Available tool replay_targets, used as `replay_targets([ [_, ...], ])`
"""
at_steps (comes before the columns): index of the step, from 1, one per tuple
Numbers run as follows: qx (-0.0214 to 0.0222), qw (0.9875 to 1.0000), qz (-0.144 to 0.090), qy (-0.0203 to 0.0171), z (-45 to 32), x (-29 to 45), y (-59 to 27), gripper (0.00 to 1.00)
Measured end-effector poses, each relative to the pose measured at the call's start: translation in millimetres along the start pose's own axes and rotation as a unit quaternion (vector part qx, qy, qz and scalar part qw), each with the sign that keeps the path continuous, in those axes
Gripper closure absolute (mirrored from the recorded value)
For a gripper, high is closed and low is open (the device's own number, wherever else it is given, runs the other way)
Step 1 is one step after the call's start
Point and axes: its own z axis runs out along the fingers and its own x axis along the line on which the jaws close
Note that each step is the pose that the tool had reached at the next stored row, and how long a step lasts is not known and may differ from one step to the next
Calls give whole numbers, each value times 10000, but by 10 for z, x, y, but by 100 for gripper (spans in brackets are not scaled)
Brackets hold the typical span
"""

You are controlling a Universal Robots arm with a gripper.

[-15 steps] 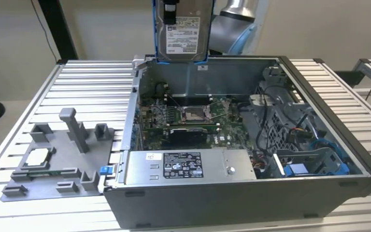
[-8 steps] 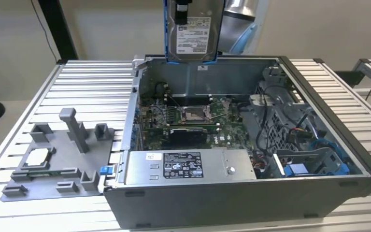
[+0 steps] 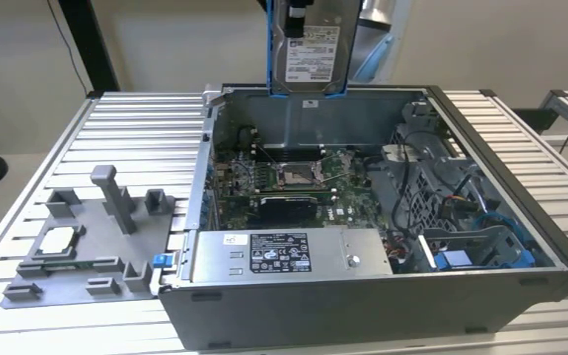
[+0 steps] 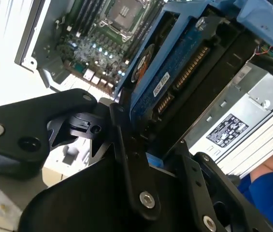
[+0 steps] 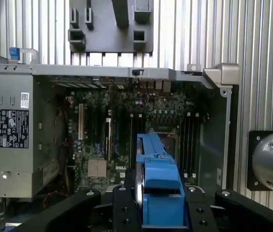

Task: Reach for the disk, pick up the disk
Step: 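Pick up the disk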

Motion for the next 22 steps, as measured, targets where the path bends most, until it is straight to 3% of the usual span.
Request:
replay_targets([
  [22, -5, 10000, 0, 0, -15, -1, -557, 100],
])
